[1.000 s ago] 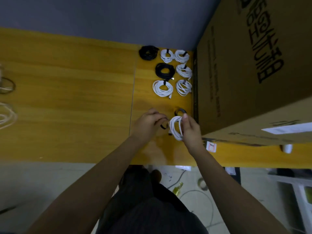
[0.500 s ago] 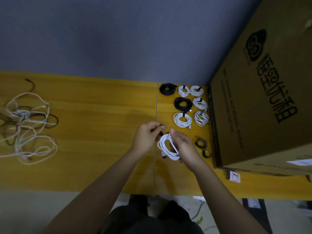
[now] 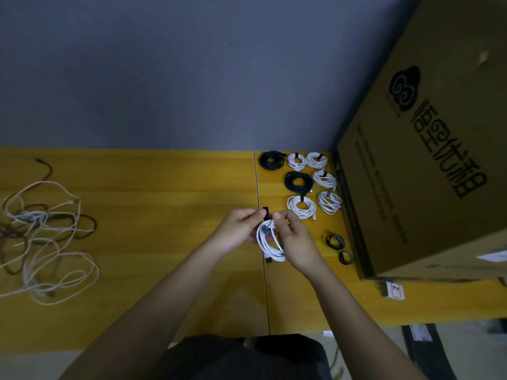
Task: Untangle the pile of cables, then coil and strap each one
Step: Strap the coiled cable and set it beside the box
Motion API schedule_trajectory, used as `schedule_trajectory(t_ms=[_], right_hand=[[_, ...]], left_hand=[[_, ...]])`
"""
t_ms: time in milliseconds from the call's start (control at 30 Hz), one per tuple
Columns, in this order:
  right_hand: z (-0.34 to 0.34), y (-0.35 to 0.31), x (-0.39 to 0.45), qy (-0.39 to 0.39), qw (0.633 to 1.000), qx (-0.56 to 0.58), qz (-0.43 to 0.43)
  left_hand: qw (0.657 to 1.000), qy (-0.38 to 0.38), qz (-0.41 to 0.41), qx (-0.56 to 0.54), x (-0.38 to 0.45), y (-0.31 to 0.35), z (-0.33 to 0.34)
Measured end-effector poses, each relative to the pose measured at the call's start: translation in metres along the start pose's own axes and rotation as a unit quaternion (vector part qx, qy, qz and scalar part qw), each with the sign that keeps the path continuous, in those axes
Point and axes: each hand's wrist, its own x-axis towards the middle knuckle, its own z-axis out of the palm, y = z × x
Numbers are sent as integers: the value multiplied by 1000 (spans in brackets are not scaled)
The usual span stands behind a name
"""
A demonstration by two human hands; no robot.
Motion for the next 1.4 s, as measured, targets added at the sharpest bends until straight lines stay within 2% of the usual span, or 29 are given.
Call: schedule_trajectory(t_ms=[200,367,633,733,867,933,1067,1233,1400], right_hand=[[-2,-5,-4,48,992,-105,-51],[-2,-7,-7,50,995,-71,-49],[4,-9,-11,49,995,-68,-44],[6,-11,-14,48,990,-112,-70],[11,-11,-15,48,972,-207,-101],[12,-12,-14,49,970,-213,-103],[10,-15,-15,48,977,-183,-101],[7,-12,-14,57,981,-159,-94],[4,-9,-13,15,995,-63,-73]], left_hand=[[999,-23,-30,-24,-1,10,1],[999,-41,-20,-21,-2,11,-6],[999,5,-4,-50,-2,7,-7],[999,16,-1,-39,0,7,-6],[997,75,11,1,3,4,-4],[996,87,18,30,4,4,-2],[998,56,31,26,5,5,-4],[999,-49,20,-7,0,6,-11],[999,-52,14,4,0,5,-10]])
